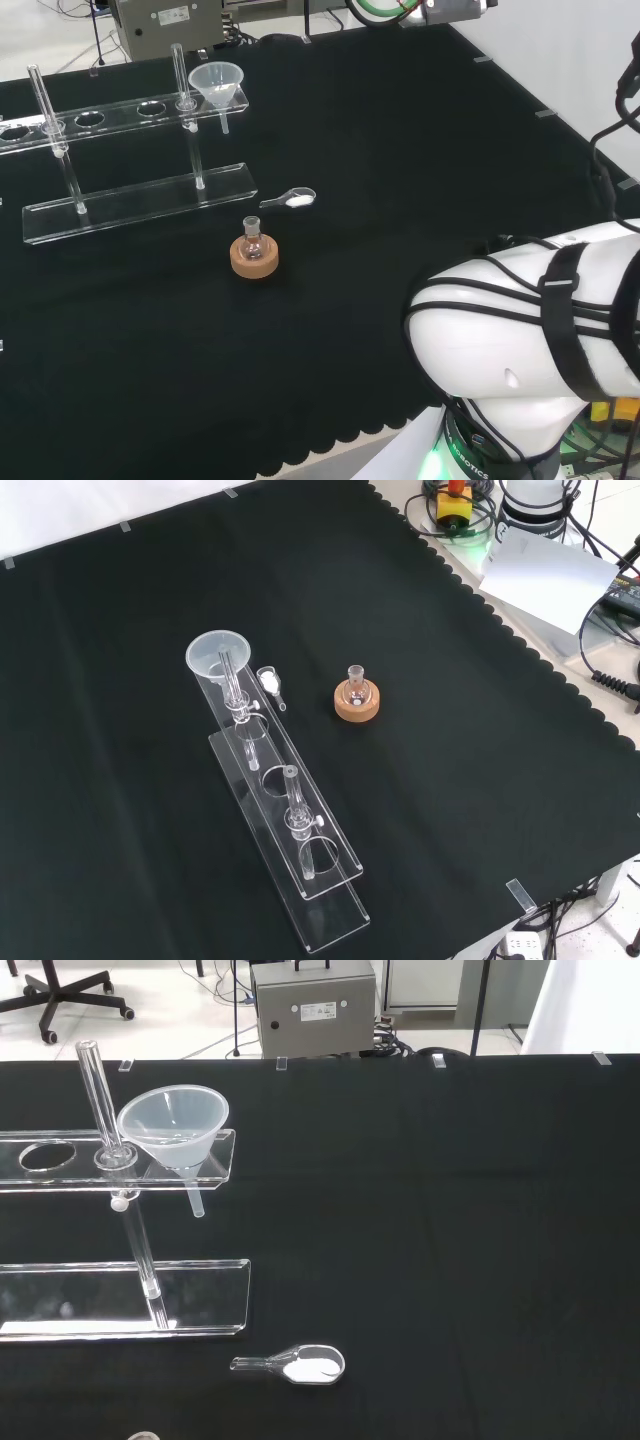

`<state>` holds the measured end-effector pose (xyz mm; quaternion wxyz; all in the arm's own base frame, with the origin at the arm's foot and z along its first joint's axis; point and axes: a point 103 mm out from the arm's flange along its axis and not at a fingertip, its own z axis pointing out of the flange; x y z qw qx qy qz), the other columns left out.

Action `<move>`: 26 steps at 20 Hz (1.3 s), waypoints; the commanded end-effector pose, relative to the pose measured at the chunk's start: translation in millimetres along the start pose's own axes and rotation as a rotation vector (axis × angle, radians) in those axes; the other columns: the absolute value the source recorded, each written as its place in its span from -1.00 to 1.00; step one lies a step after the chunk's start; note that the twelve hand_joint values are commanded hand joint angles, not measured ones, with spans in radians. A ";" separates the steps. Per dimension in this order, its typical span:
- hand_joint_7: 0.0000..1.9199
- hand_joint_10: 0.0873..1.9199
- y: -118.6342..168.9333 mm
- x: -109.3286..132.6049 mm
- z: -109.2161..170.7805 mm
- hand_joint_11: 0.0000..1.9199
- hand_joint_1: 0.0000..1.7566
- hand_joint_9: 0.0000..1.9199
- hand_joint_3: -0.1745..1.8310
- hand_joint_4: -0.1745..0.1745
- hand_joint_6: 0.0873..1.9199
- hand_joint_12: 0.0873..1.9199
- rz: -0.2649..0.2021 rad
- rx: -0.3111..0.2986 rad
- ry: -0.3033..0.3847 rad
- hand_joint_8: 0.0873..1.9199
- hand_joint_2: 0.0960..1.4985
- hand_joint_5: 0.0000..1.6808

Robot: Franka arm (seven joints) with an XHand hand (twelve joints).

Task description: Pick up the funnel from the transparent funnel stand.

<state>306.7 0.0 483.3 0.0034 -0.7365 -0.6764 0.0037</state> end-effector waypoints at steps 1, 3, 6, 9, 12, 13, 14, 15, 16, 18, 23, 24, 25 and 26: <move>-0.98 -0.44 0.1 0.1 -0.5 -0.96 -0.99 -0.85 -0.27 0.16 -0.93 0.29 0.000 -0.009 -0.009 -0.60 0.46 -0.86; -0.99 -0.45 1.0 -0.4 -2.1 -0.99 -1.00 -0.85 -0.36 0.16 -1.00 0.36 0.000 -0.010 -0.005 -0.60 0.53 -0.83; -0.99 -0.45 3.2 -3.6 -2.3 -1.00 -1.00 -0.85 -0.40 0.16 -1.00 0.38 0.006 -0.010 -0.003 -0.60 0.56 -0.81; -0.99 -0.46 7.7 -7.9 1.4 -1.00 -1.00 -0.84 -0.41 0.16 -1.00 0.38 0.015 -0.005 -0.002 -0.60 0.56 -0.80; -0.99 -0.46 14.7 -13.4 6.1 -1.00 -1.00 -0.84 -0.41 0.16 -1.00 0.38 0.030 0.004 -0.002 -0.60 0.56 -0.80; -0.98 -0.45 17.2 -14.7 7.5 -1.00 -1.00 -0.84 -0.41 0.16 -1.00 0.38 0.035 0.005 -0.003 -0.60 0.57 -0.80; -0.98 -0.45 19.9 -16.3 8.8 -1.00 -1.00 -0.84 -0.41 0.16 -1.00 0.38 0.039 0.009 -0.004 -0.60 0.57 -0.80; -0.98 -0.45 23.0 -18.1 10.6 -1.00 -1.00 -0.84 -0.41 0.15 -1.00 0.38 0.044 0.013 -0.003 -0.60 0.57 -0.80; -0.98 -0.45 25.7 -19.8 12.3 -1.00 -1.00 -0.84 -0.41 0.15 -1.00 0.38 0.048 0.018 -0.003 -0.60 0.57 -0.80; -0.98 -0.45 31.6 -22.7 16.6 -1.00 -1.00 -0.84 -0.42 0.15 -1.00 0.38 0.055 0.024 -0.002 -0.60 0.57 -0.79; -0.98 -0.45 56.0 -24.5 32.3 -0.99 -1.00 -0.83 -0.42 0.15 -1.00 0.38 0.058 0.051 -0.009 -0.60 0.57 -0.78; -0.97 -0.45 64.3 -23.6 35.9 -0.99 -1.00 -0.83 -0.42 0.15 -1.00 0.38 0.053 0.054 -0.009 -0.60 0.57 -0.78; -0.97 -0.45 73.2 -22.6 39.8 -0.99 -1.00 -0.82 -0.42 0.15 -1.00 0.38 0.045 0.058 -0.008 -0.60 0.57 -0.78; -0.97 -0.45 83.6 -20.7 44.1 -0.99 -1.00 -0.82 -0.43 0.15 -1.00 0.38 0.034 0.067 -0.007 -0.60 0.57 -0.78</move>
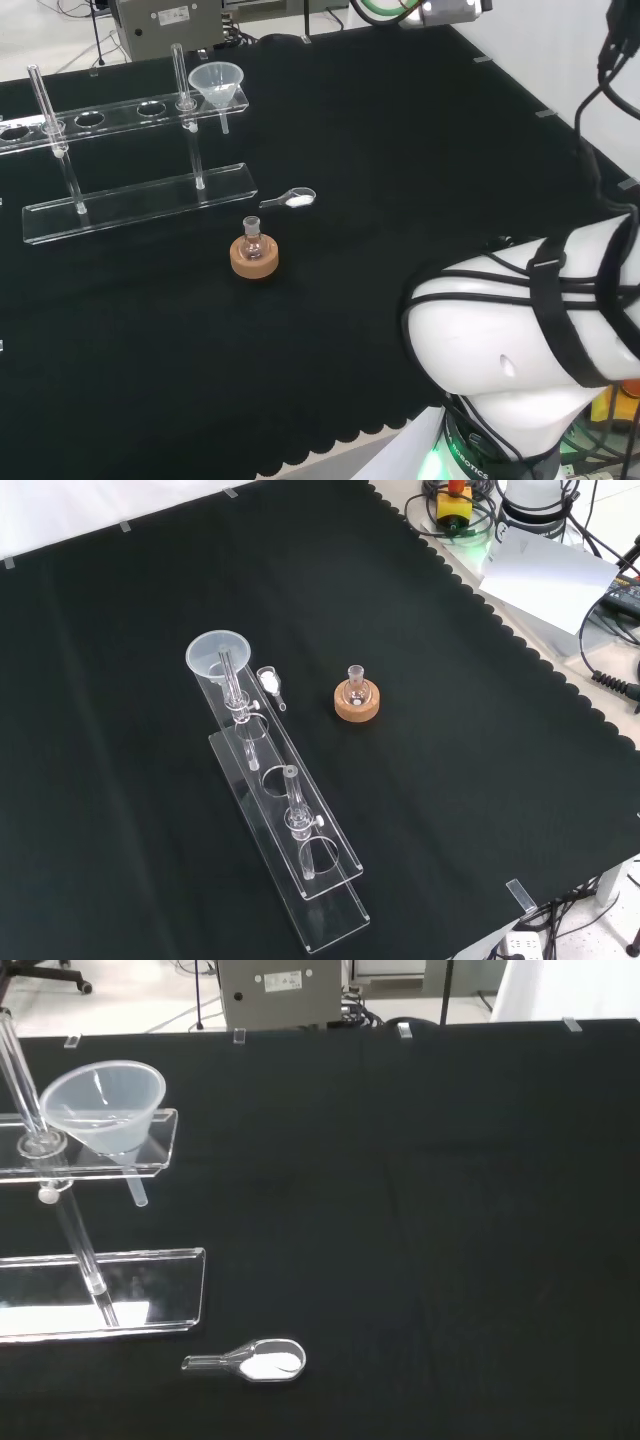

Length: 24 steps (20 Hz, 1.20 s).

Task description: Pick up the funnel from the transparent funnel stand.

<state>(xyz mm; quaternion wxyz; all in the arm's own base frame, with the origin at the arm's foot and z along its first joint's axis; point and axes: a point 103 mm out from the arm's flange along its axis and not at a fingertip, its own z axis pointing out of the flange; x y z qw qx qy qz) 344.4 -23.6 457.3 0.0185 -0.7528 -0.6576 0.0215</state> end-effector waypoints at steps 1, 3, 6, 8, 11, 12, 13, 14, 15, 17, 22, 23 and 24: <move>-0.97 -0.45 54.6 4.2 20.1 -0.99 -1.00 -0.82 -0.43 0.15 -1.00 0.38 -0.027 0.024 -0.006 -0.60 0.57 -0.78; -0.97 -0.45 77.2 7.9 28.9 -0.98 -1.00 -0.82 -0.43 0.15 -1.00 0.39 -0.052 0.030 -0.009 -0.60 0.57 -0.77; -0.96 -0.45 109.7 18.3 39.7 -0.98 -1.00 -0.81 -0.44 0.15 -1.00 0.39 -0.074 0.057 -0.003 -0.59 0.56 -0.77; -0.95 -0.45 127.8 28.3 45.1 -0.98 -1.00 -0.81 -0.44 0.14 -1.00 0.39 -0.096 0.065 -0.012 -0.59 0.56 -0.77; -0.95 -0.45 149.2 40.8 53.0 -0.98 -1.00 -0.81 -0.45 0.14 -1.00 0.39 -0.117 0.079 -0.013 -0.59 0.56 -0.76; -0.95 -0.45 154.7 43.1 56.0 -0.98 -1.00 -0.81 -0.45 0.14 -1.00 0.39 -0.122 0.082 -0.012 -0.59 0.56 -0.76; -0.95 -0.45 160.0 44.9 59.5 -0.98 -1.00 -0.81 -0.45 0.14 -1.00 0.39 -0.125 0.087 -0.011 -0.59 0.56 -0.76; -0.95 -0.45 164.9 46.1 63.3 -0.98 -1.00 -0.80 -0.45 0.13 -1.00 0.39 -0.127 0.096 -0.009 -0.59 0.56 -0.76; -0.95 -0.45 169.3 47.6 66.5 -0.98 -1.00 -0.80 -0.45 0.13 -1.00 0.40 -0.130 0.106 -0.011 -0.59 0.56 -0.76; -0.95 -0.45 176.3 49.6 72.0 -0.98 -1.00 -0.80 -0.45 0.13 -1.00 0.40 -0.133 0.120 -0.017 -0.59 0.56 -0.76; -0.94 -0.44 180.3 55.7 88.4 -0.98 -1.00 -0.80 -0.46 0.12 -1.00 0.40 -0.151 0.145 -0.028 -0.59 0.55 -0.76; -0.94 -0.44 180.1 59.0 91.5 -0.98 -0.99 -0.80 -0.46 0.12 -1.00 0.40 -0.159 0.151 -0.033 -0.58 0.54 -0.76; -0.94 -0.44 179.9 62.7 94.6 -0.98 -0.98 -0.80 -0.47 0.12 -1.00 0.40 -0.167 0.155 -0.039 -0.58 0.53 -0.76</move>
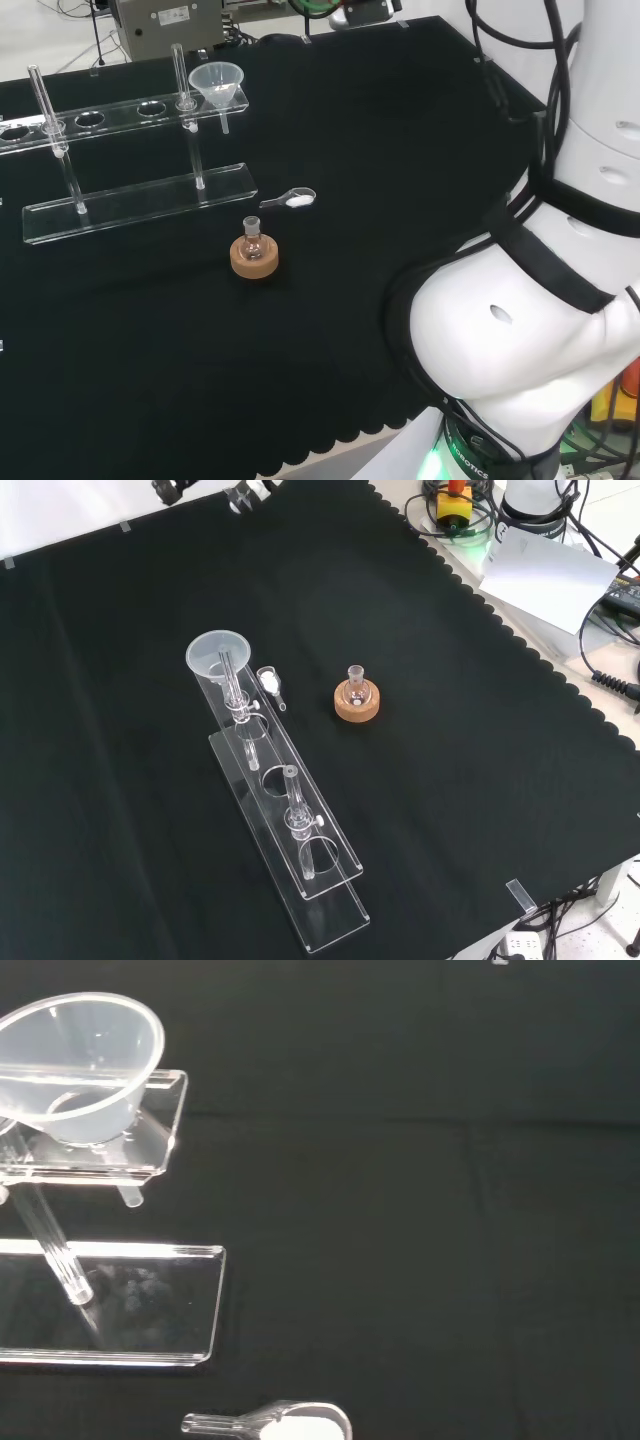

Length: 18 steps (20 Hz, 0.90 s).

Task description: Pick up the funnel from the transparent funnel stand.

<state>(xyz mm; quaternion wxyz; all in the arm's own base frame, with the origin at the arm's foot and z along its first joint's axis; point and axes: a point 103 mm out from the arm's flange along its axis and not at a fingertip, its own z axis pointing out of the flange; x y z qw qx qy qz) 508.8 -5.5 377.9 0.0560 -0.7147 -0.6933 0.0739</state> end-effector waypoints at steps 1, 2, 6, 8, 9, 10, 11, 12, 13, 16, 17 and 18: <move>-0.94 -0.44 21.5 25.3 24.2 -0.98 -0.96 -0.79 -0.48 0.12 -1.00 0.40 -0.071 0.035 -0.014 -0.58 0.53 -0.76; -0.93 -0.44 22.8 29.2 26.5 -0.98 -0.95 -0.79 -0.48 0.12 -1.00 0.40 -0.076 0.041 -0.019 -0.58 0.52 -0.76; -0.92 -0.43 30.4 46.9 35.5 -0.98 -0.92 -0.78 -0.49 0.12 -1.00 0.41 -0.101 0.063 -0.036 -0.57 0.49 -0.76; -0.91 -0.43 35.1 54.3 39.3 -0.98 -0.90 -0.77 -0.50 0.12 -1.00 0.41 -0.109 0.073 -0.046 -0.57 0.48 -0.76; -0.90 -0.43 37.5 57.3 41.2 -0.98 -0.89 -0.77 -0.50 0.12 -1.00 0.41 -0.112 0.080 -0.050 -0.57 0.47 -0.76; -0.90 -0.43 40.0 60.6 43.2 -0.98 -0.88 -0.77 -0.50 0.11 -1.00 0.41 -0.117 0.086 -0.054 -0.56 0.46 -0.76; -0.90 -0.43 42.3 63.5 44.9 -0.98 -0.86 -0.77 -0.51 0.11 -1.00 0.41 -0.119 0.093 -0.059 -0.56 0.45 -0.76; -0.89 -0.43 44.6 65.8 46.6 -0.99 -0.82 -0.77 -0.52 0.11 -1.00 0.41 -0.123 0.101 -0.067 -0.56 0.42 -0.76; -0.89 -0.42 46.7 68.7 48.0 -0.99 -0.76 -0.77 -0.53 0.10 -1.00 0.42 -0.126 0.102 -0.075 -0.55 0.39 -0.76; -0.89 -0.41 54.1 89.0 50.5 -0.98 -0.57 -0.75 -0.56 0.09 -1.00 0.43 -0.140 0.110 -0.101 -0.54 0.29 -0.77; -0.89 -0.40 56.7 99.4 51.1 -0.97 -0.53 -0.75 -0.56 0.09 -1.00 0.44 -0.145 0.117 -0.113 -0.54 0.26 -0.77; -0.90 -0.38 58.3 104.2 51.9 -0.97 -0.50 -0.75 -0.56 0.08 -1.00 0.45 -0.149 0.123 -0.118 -0.52 0.23 -0.77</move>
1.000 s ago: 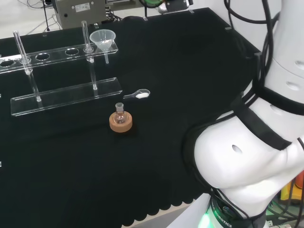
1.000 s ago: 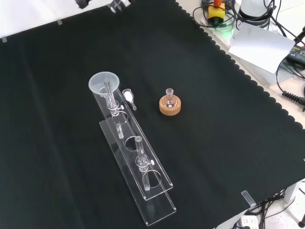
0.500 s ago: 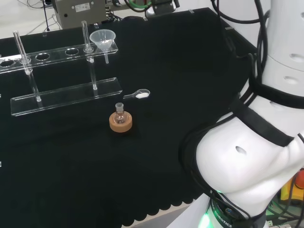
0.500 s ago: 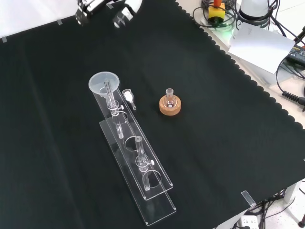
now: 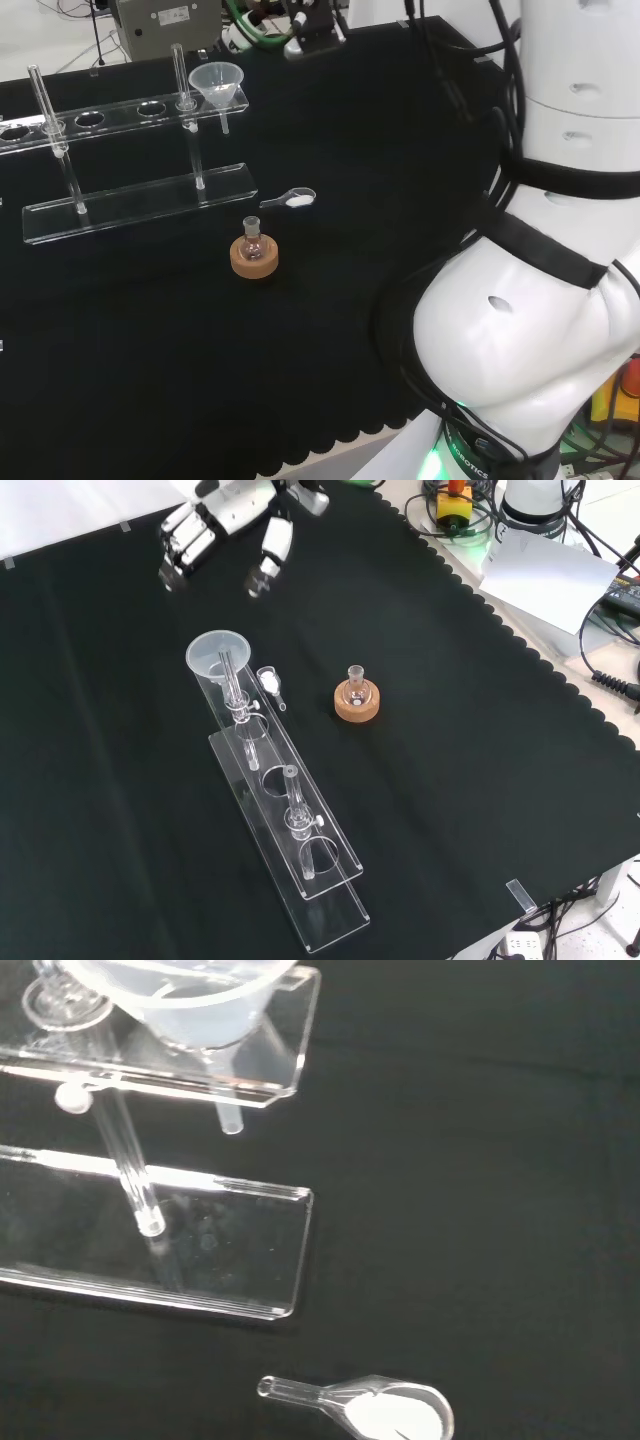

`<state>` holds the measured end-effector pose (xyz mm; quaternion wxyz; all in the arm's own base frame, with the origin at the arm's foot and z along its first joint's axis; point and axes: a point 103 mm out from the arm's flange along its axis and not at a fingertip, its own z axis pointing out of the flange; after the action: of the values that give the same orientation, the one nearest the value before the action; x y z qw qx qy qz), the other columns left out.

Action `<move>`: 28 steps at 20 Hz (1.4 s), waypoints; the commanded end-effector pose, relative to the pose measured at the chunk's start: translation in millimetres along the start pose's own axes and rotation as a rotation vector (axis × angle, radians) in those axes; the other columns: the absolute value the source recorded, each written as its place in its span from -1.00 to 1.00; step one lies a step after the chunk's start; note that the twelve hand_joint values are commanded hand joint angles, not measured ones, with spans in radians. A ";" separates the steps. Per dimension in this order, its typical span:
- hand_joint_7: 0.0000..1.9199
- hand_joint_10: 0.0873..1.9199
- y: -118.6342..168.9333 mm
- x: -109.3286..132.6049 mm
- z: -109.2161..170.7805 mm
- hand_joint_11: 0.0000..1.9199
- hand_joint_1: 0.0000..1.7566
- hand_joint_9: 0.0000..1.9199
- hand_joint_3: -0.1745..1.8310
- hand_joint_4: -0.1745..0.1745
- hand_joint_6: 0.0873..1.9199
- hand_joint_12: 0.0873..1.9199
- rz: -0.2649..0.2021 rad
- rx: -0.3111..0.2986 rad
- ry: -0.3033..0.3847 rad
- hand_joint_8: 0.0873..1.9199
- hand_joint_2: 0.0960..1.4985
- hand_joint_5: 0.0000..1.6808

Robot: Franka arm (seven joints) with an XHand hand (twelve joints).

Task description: Pick up the funnel from the transparent funnel stand.

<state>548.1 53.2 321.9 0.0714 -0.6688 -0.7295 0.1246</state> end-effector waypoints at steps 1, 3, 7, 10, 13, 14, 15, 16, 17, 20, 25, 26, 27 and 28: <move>-0.90 -0.36 18.3 45.3 1.9 -0.96 -0.47 -0.75 -0.54 0.07 -1.00 0.46 -0.039 0.035 -0.060 -0.48 0.19 -0.77; -0.91 -0.32 21.4 51.4 2.3 -0.92 -0.44 -0.75 -0.52 0.05 -1.00 0.47 -0.046 0.044 -0.068 -0.43 0.12 -0.77; -0.94 -0.26 28.0 61.9 3.7 -0.85 -0.41 -0.73 -0.46 -0.01 -1.00 0.49 -0.047 0.100 -0.094 -0.35 -0.01 -0.77; -0.99 -0.22 31.5 65.1 4.1 -0.81 -0.41 -0.78 -0.41 -0.03 -1.00 0.52 -0.037 0.149 -0.118 -0.34 -0.10 -0.79; -1.00 -0.18 34.5 64.4 3.1 -0.73 -0.40 -0.82 -0.38 -0.05 -1.00 0.53 -0.028 0.212 -0.138 -0.40 -0.15 -0.81; -1.00 -0.17 34.9 63.6 3.2 -0.71 -0.38 -0.82 -0.37 -0.05 -1.00 0.53 -0.027 0.221 -0.144 -0.42 -0.16 -0.81; -1.00 -0.17 35.1 62.9 3.6 -0.69 -0.38 -0.83 -0.37 -0.05 -1.00 0.54 -0.026 0.224 -0.149 -0.43 -0.17 -0.81; -1.00 -0.16 35.2 61.8 4.1 -0.68 -0.37 -0.83 -0.36 -0.06 -1.00 0.53 -0.025 0.225 -0.153 -0.44 -0.18 -0.81; -1.00 -0.16 35.3 61.0 4.5 -0.67 -0.36 -0.83 -0.35 -0.07 -1.00 0.53 -0.024 0.225 -0.157 -0.44 -0.18 -0.81; -1.00 -0.15 34.8 58.9 4.7 -0.66 -0.35 -0.84 -0.34 -0.08 -1.00 0.52 -0.020 0.217 -0.173 -0.46 -0.20 -0.80; -1.00 -0.15 34.7 53.6 5.9 -0.66 -0.33 -0.87 -0.32 -0.10 -1.00 0.52 -0.014 0.205 -0.193 -0.54 -0.22 -0.81; -1.00 -0.15 34.6 52.4 6.1 -0.66 -0.33 -0.88 -0.32 -0.10 -1.00 0.52 -0.015 0.196 -0.195 -0.56 -0.23 -0.82; -1.00 -0.15 34.5 50.9 6.2 -0.67 -0.32 -0.91 -0.31 -0.11 -1.00 0.52 -0.016 0.189 -0.198 -0.61 -0.23 -0.83; -1.00 -0.15 34.7 49.2 6.3 -0.67 -0.31 -0.95 -0.31 -0.11 -1.00 0.52 -0.017 0.189 -0.198 -0.68 -0.23 -0.86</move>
<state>574.1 110.5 302.7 0.0784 -0.6363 -0.7220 0.2601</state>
